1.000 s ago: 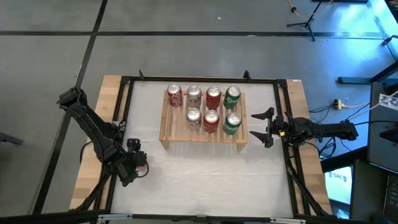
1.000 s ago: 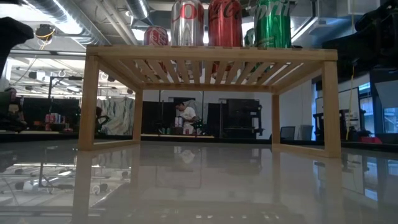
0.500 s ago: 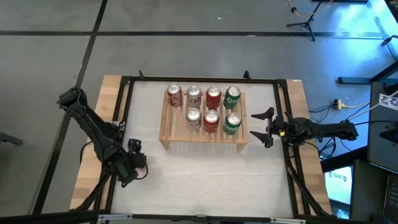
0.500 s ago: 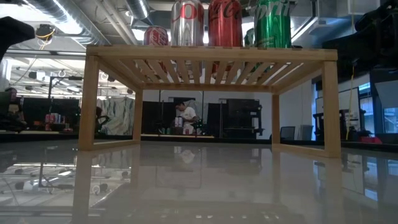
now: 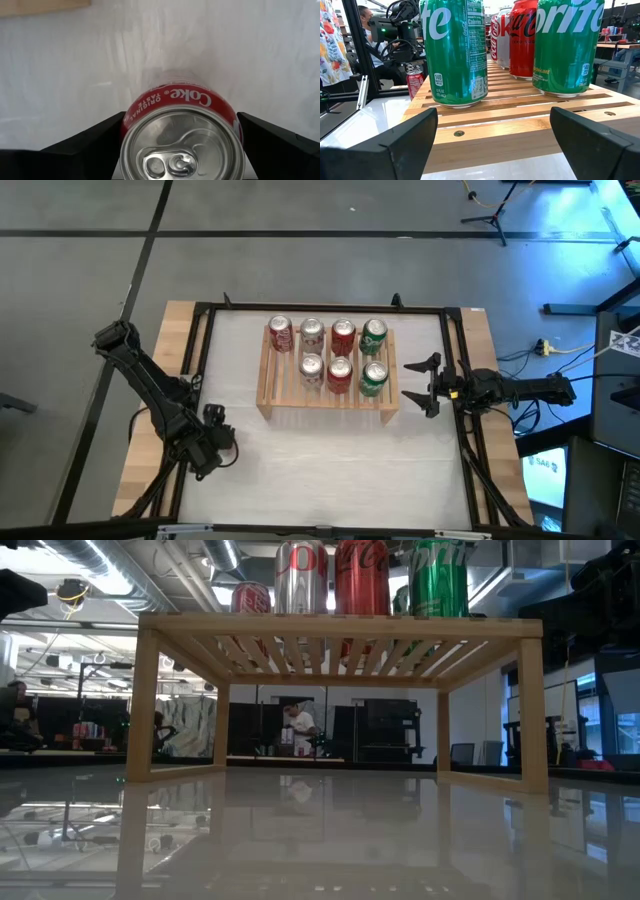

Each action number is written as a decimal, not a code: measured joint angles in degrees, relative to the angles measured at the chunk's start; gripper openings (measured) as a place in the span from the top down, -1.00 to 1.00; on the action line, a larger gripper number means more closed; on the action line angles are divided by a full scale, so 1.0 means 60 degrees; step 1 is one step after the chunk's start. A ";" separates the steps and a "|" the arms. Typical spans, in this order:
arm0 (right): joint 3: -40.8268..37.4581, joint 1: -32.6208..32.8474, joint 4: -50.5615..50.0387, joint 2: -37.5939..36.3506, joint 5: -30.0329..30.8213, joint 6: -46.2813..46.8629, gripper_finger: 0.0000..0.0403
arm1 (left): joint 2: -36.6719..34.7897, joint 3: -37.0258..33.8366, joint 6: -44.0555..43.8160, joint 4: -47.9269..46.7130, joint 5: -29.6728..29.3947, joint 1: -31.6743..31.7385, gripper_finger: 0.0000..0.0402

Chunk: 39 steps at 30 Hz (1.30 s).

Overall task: Place canned beverage on shelf
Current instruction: Put the red white soda can on the shelf

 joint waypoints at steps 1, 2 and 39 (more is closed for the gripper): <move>0.0000 0.0001 0.0000 0.0000 0.0000 -0.0001 -0.89 | 0.0000 0.0000 -0.0151 0.0004 -0.0011 0.0000 -0.78; 0.0000 0.0003 0.0000 0.0000 0.0000 -0.0001 -0.89 | 0.0000 0.0000 -0.0233 0.0004 -0.0008 0.0000 -0.78; 0.0000 0.0002 0.0000 0.0000 0.0000 -0.0003 -0.89 | 0.0018 0.1099 -0.0398 -0.0006 0.0487 0.1242 -0.43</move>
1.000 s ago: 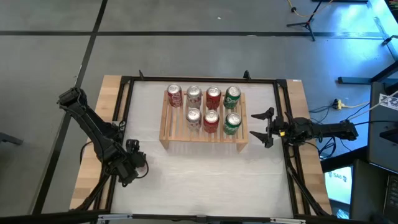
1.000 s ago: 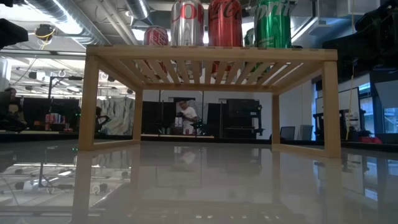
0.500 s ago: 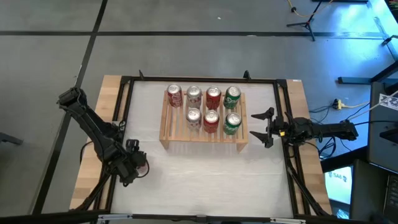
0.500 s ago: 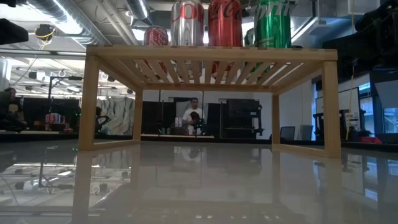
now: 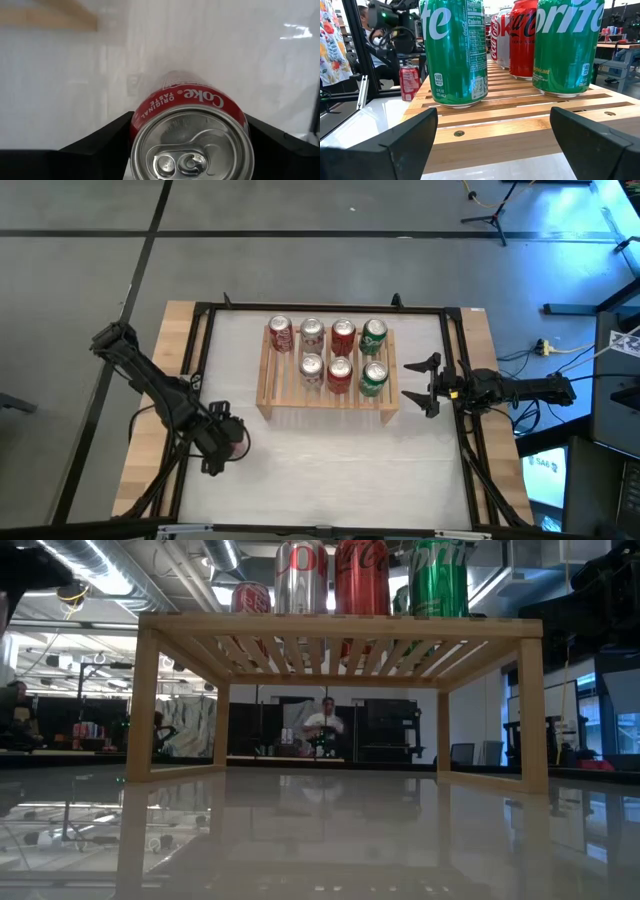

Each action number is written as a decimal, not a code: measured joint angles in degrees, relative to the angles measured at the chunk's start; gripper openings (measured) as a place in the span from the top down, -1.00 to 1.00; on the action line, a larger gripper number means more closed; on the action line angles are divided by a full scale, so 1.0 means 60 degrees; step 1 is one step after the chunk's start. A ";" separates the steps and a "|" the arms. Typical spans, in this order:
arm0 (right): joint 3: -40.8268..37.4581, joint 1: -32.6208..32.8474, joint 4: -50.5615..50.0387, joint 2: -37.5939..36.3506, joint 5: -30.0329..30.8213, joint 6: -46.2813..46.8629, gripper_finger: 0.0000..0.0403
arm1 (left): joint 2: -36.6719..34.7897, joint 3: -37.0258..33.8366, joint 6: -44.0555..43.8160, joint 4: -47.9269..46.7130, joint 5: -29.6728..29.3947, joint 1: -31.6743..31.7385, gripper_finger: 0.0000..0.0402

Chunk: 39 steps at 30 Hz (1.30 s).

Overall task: Place canned beverage on shelf
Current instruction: Put the red white soda can on the shelf

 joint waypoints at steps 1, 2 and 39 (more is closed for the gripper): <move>-0.0001 0.0001 0.0000 0.0003 0.0000 0.0000 -0.89 | 0.0000 0.0133 0.0118 -0.0037 -0.0020 0.0054 -0.42; 0.0000 -0.0001 0.0000 0.0000 0.0000 0.0002 -0.89 | -0.0007 0.0251 0.0258 -0.0055 -0.0038 0.0128 -0.42; -0.0004 0.0000 0.0000 0.0001 0.0000 0.0000 -0.89 | -0.0018 0.5720 0.5243 -0.1581 -0.0197 0.5022 -0.42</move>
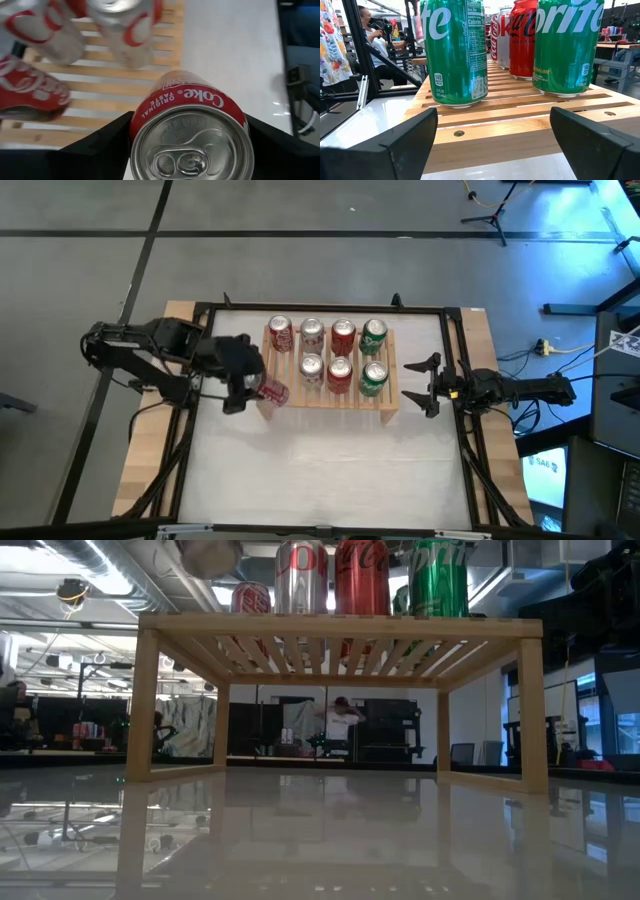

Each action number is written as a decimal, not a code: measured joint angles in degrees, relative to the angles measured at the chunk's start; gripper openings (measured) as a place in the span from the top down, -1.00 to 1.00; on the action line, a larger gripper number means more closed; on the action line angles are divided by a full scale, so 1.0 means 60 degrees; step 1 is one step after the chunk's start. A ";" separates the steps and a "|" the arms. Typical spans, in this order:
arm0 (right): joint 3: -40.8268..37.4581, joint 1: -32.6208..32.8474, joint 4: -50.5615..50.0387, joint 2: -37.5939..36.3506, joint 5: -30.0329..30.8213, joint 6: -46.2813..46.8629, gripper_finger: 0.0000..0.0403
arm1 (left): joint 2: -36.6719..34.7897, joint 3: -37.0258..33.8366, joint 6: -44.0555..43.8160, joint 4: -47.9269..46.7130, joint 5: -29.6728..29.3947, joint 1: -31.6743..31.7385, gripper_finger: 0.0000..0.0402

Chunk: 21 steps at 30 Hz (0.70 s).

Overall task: Place canned beverage on shelf
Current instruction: Put the red white soda can on the shelf

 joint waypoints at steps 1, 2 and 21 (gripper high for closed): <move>0.0000 0.0001 0.0000 0.0002 0.0003 0.0000 -0.89 | 0.0002 0.0000 0.0086 -0.0015 -0.0007 0.0171 -0.42; 0.0000 -0.0003 0.0000 0.0003 0.0000 0.0000 -0.89 | 0.0023 0.0000 0.0185 -0.0021 -0.0023 0.0335 -0.42; 0.0000 0.0001 0.0004 0.0003 0.0000 0.0003 -0.89 | 0.1308 0.0015 0.1535 -0.0489 0.0167 0.2442 -0.42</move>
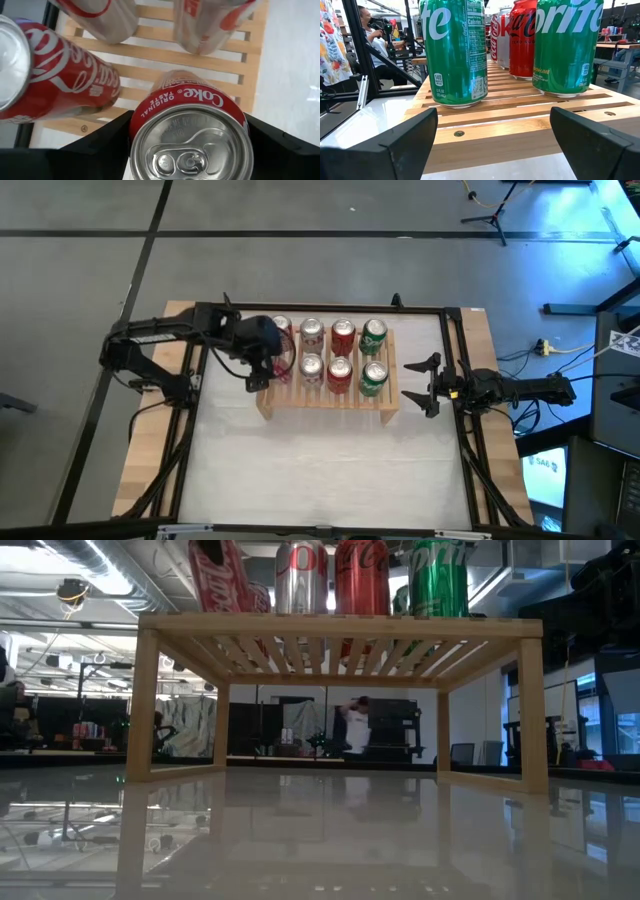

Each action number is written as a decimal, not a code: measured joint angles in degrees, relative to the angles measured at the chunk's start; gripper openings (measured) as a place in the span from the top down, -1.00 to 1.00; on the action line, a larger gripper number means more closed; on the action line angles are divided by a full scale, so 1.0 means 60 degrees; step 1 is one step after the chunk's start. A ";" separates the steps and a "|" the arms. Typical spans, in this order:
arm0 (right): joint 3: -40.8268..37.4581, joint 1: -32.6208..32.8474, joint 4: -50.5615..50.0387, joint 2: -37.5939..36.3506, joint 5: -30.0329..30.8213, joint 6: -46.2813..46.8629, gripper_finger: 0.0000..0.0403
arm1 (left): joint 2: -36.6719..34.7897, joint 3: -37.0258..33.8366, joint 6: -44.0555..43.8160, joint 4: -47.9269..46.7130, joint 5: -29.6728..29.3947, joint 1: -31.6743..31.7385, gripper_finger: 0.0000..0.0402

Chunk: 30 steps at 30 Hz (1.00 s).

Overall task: Place canned beverage on shelf
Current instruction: Put the red white soda can on the shelf

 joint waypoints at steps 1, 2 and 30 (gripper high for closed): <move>0.0000 0.0000 0.0000 0.0000 0.0000 -0.0003 -0.89 | -0.0004 0.0000 -0.0002 0.0000 0.0007 0.0057 -0.42; 0.0000 0.0000 0.0000 -0.0001 0.0003 -0.0003 -0.89 | -0.0032 0.0000 -0.0002 -0.0008 -0.0001 0.0106 -0.42; 0.0000 0.0000 0.0000 0.0000 0.0000 0.0000 -0.89 | -0.0007 -0.0018 -0.0013 0.0089 0.0453 0.0187 -0.60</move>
